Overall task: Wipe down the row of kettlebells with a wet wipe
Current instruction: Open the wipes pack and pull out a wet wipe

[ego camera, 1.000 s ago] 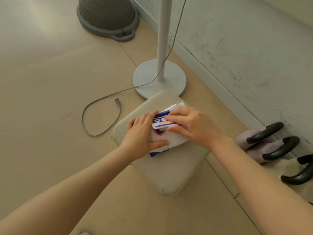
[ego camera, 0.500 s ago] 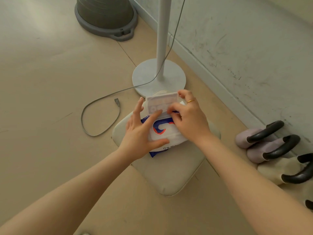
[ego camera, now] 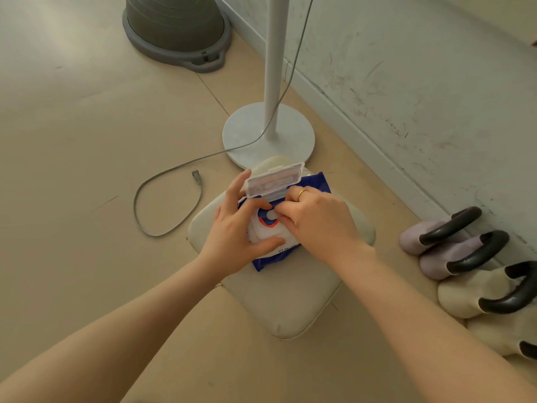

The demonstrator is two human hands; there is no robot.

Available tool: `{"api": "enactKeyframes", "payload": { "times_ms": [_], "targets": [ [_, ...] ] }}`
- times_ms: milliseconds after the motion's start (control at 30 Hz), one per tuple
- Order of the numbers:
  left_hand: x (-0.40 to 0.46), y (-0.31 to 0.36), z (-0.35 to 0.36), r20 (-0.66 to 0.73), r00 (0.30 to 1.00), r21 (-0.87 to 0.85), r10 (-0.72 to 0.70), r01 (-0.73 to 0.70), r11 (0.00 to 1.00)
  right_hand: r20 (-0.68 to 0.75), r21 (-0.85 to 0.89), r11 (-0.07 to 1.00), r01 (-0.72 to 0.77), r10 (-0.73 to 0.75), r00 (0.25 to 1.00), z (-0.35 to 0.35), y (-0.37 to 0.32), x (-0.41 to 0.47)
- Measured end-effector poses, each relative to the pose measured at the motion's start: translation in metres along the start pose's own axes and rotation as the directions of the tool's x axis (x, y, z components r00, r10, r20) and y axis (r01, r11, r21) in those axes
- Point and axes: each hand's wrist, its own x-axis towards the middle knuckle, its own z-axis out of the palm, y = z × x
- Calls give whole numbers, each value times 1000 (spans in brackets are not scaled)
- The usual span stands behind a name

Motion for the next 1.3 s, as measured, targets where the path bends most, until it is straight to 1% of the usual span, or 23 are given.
{"api": "enactKeyframes", "payload": {
  "times_ms": [100,167,233,367,433,467,533,633,700,800,967,1033,1100,1200,1300],
  "targets": [
    [-2,-4,1,-29,999,-28,20,-21,999,109,-70,997,-24,31,993,-7,-6,5],
    [-2,-5,3,-33,999,-3,30,-30,1000,203,-136,991,-11,39,978,-10,-8,11],
    [-3,-5,3,-25,999,9,29,-29,1000,214,-191,981,20,21,977,-13,-11,16],
    [-3,-6,3,-26,999,20,34,-33,999,321,-193,978,78,-12,947,-15,-12,20],
    [-3,-7,4,-20,999,35,33,-32,999,291,-176,979,99,-45,956,-13,-8,20],
    [-3,-6,4,-20,999,37,34,-33,999,253,-181,979,90,-43,967,-12,-6,20],
    [-3,-5,3,-21,999,40,32,-32,999,127,-118,990,79,-64,990,-4,0,17],
    [-2,-3,2,-28,999,26,18,-17,999,23,123,992,38,-41,999,1,5,8],
    [-1,-2,1,-39,999,10,24,-24,1000,11,288,958,2,-5,1000,3,8,4],
    [0,-2,1,-40,998,-8,39,-39,999,14,418,908,-34,31,999,4,12,1],
    [2,3,0,-33,999,14,27,-27,1000,-9,605,783,-143,186,982,2,18,-5],
    [3,5,1,-21,999,32,26,-25,999,-23,612,776,-156,215,976,2,19,-8],
    [3,5,2,-14,1000,36,21,-21,999,-34,542,830,-130,176,984,3,16,-9],
    [3,6,3,-24,1000,26,8,-7,1000,7,449,888,-104,113,994,-1,11,-6],
    [3,6,0,-26,999,-12,-25,25,1000,-12,327,944,-38,44,999,-4,10,-5]
  ]
}}
